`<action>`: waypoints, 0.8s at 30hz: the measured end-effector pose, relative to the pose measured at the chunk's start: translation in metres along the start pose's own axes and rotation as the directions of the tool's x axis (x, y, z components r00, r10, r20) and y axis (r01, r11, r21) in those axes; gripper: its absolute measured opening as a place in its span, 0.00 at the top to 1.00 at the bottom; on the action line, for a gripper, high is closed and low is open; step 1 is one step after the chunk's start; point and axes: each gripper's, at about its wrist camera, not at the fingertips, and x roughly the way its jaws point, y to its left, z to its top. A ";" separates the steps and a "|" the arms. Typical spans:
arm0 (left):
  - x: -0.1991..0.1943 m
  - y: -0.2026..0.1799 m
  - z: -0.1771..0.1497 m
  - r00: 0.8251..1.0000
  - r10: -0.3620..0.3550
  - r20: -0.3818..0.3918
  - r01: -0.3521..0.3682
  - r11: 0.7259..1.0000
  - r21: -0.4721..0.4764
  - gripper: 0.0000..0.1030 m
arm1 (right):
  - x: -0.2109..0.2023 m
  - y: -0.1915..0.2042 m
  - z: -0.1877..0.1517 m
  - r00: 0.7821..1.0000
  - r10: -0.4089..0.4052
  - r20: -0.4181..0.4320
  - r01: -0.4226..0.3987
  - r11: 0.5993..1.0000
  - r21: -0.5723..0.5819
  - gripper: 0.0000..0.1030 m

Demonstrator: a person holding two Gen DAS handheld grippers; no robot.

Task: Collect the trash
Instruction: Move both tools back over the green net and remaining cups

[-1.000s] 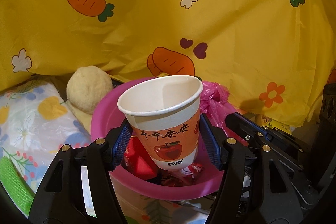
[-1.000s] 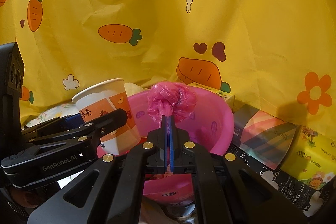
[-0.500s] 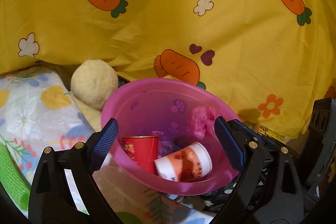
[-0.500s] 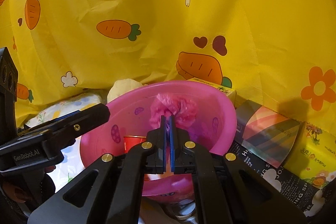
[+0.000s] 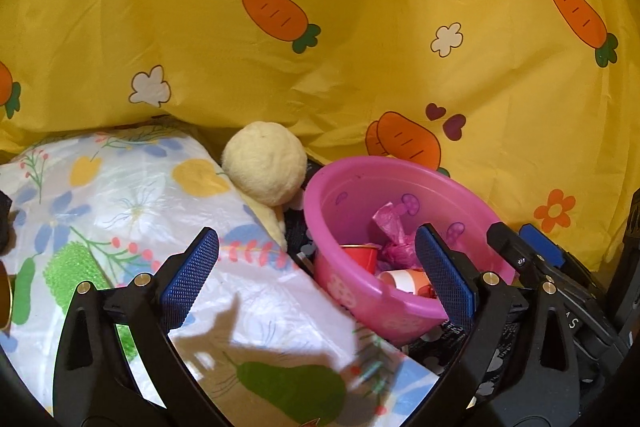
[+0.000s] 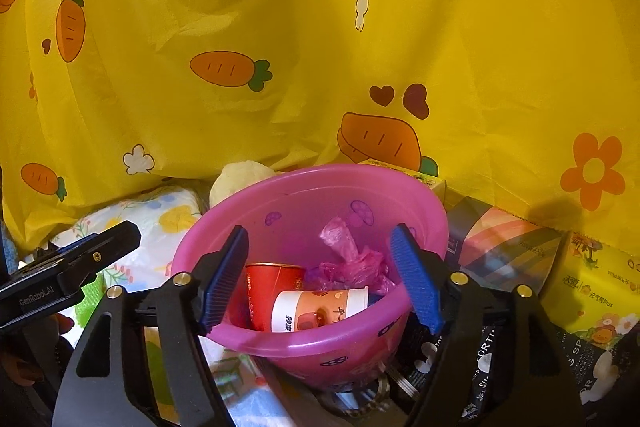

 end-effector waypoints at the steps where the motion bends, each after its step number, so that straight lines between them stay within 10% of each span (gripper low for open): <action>1: -0.005 0.003 -0.001 1.000 0.014 0.003 -0.014 1.000 0.001 0.06 | -0.002 0.002 -0.001 1.000 -0.003 0.002 0.003 1.000 -0.003 0.24; 24: -0.120 0.097 -0.043 0.939 0.342 0.042 -0.338 0.938 -0.077 0.06 | -0.041 0.100 -0.036 0.988 0.147 -0.038 -0.149 0.985 -0.087 0.17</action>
